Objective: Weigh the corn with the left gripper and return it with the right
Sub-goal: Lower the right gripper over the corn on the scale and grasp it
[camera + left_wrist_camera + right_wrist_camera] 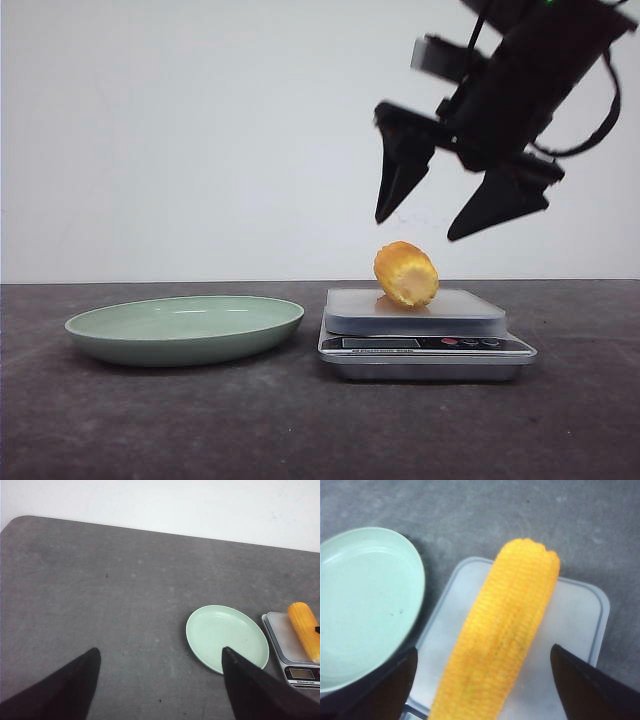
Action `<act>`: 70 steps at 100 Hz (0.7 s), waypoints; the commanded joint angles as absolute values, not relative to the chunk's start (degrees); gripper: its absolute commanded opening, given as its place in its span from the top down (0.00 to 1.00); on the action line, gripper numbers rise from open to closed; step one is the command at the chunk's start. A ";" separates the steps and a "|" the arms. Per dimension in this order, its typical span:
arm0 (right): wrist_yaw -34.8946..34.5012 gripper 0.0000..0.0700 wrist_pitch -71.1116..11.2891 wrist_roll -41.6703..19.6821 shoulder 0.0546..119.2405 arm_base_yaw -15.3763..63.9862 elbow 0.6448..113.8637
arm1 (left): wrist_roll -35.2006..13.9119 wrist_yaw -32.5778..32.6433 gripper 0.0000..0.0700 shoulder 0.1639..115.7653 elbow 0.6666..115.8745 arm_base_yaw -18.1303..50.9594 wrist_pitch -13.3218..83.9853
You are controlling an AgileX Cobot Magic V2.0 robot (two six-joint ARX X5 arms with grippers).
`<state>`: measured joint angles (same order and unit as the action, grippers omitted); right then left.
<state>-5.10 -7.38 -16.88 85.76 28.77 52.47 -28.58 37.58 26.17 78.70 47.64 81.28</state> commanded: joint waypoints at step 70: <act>-3.01 1.00 -5.34 -19.62 91.13 30.33 53.36 | -29.02 37.74 0.38 26.06 76.20 47.97 82.89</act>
